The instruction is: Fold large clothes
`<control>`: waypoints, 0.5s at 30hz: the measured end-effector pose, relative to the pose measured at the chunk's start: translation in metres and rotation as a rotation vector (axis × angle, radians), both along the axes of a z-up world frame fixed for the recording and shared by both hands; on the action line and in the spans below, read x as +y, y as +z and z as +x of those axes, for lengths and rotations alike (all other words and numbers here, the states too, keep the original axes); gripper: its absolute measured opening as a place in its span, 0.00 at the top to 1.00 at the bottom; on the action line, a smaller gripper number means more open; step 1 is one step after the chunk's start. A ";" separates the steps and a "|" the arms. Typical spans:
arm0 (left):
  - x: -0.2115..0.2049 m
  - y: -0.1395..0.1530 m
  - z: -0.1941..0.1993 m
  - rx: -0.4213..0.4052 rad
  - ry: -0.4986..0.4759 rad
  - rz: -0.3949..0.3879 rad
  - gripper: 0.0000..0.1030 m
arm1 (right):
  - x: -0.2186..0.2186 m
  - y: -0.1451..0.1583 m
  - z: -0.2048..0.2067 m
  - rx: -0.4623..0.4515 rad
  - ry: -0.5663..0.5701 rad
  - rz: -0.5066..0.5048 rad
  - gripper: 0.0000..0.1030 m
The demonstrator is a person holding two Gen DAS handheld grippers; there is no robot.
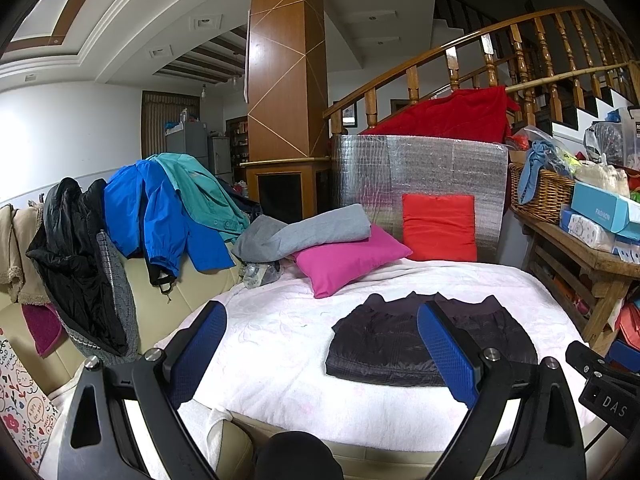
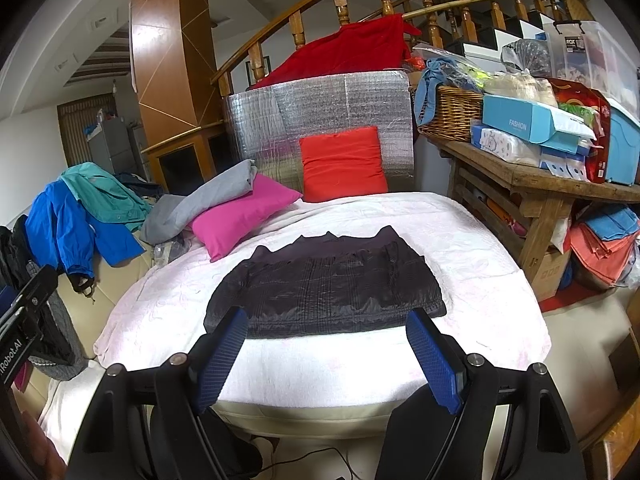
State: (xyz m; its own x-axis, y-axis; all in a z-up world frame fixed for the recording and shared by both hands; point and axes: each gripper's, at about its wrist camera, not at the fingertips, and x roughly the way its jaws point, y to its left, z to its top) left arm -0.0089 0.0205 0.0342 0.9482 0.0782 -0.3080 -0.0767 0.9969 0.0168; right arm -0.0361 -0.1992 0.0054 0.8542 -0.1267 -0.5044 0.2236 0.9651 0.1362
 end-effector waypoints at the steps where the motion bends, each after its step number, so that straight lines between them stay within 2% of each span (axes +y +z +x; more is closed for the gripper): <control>1: 0.000 0.000 0.000 -0.001 0.001 0.000 0.06 | -0.001 0.000 0.000 0.000 -0.001 -0.001 0.18; 15: -0.009 0.000 0.013 0.015 -0.004 0.014 0.06 | -0.007 -0.004 0.009 0.011 -0.009 0.015 0.18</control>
State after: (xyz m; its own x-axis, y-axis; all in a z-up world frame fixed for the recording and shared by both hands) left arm 0.0037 0.0119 0.0344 0.9438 0.0785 -0.3212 -0.0721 0.9969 0.0320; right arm -0.0269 -0.2063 0.0018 0.8473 -0.1266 -0.5158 0.2335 0.9611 0.1478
